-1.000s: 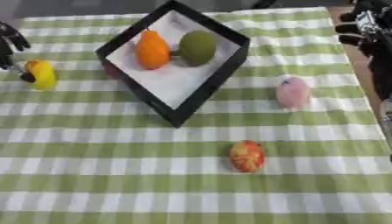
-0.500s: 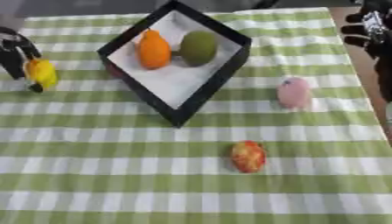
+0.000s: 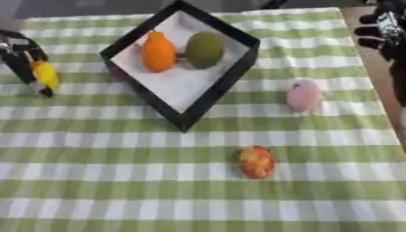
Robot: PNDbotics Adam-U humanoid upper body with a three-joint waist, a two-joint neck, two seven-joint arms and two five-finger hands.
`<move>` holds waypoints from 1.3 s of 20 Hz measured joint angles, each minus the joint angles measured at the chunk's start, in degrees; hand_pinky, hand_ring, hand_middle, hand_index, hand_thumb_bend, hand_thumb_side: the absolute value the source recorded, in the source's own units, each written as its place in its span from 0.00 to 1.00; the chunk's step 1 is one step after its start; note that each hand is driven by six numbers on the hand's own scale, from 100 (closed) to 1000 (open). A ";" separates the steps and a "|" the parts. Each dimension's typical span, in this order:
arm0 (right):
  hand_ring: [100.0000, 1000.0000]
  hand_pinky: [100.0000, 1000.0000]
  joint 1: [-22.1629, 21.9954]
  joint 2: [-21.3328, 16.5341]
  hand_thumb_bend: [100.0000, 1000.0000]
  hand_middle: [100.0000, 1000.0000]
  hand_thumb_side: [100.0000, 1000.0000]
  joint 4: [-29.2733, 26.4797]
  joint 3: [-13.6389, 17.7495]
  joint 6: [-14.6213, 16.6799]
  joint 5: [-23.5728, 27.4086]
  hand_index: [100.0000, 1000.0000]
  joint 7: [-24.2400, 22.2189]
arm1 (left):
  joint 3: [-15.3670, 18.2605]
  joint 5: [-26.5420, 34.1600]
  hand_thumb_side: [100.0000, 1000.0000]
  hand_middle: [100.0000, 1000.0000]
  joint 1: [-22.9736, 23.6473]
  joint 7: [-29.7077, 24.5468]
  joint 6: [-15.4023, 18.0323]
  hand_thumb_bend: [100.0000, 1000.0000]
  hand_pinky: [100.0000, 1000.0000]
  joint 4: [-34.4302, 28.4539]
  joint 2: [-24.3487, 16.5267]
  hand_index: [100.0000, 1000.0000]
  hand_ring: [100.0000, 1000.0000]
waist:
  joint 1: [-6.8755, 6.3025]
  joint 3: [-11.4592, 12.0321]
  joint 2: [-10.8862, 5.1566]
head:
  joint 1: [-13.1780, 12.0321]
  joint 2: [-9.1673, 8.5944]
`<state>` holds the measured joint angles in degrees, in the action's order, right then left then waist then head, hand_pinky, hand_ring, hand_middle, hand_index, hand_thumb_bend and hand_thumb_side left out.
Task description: Pick up objects on the table and place them in the box.
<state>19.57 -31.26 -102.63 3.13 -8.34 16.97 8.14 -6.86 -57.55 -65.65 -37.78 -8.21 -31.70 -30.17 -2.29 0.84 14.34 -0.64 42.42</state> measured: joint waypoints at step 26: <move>0.71 0.78 -0.01 0.00 0.00 0.65 0.56 0.01 0.00 -0.15 -0.01 0.88 0.00 | 0.29 -1.48 0.00 0.58 -0.49 1.73 -1.56 0.47 0.67 -0.87 0.26 0.65 0.63 | 0.00 0.30 0.00 | -0.16 0.00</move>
<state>19.56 -31.26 -102.62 3.13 -8.49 16.95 8.15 -6.57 -59.03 -66.13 -36.05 -9.78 -32.57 -29.91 -2.29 1.14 14.34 -0.81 42.42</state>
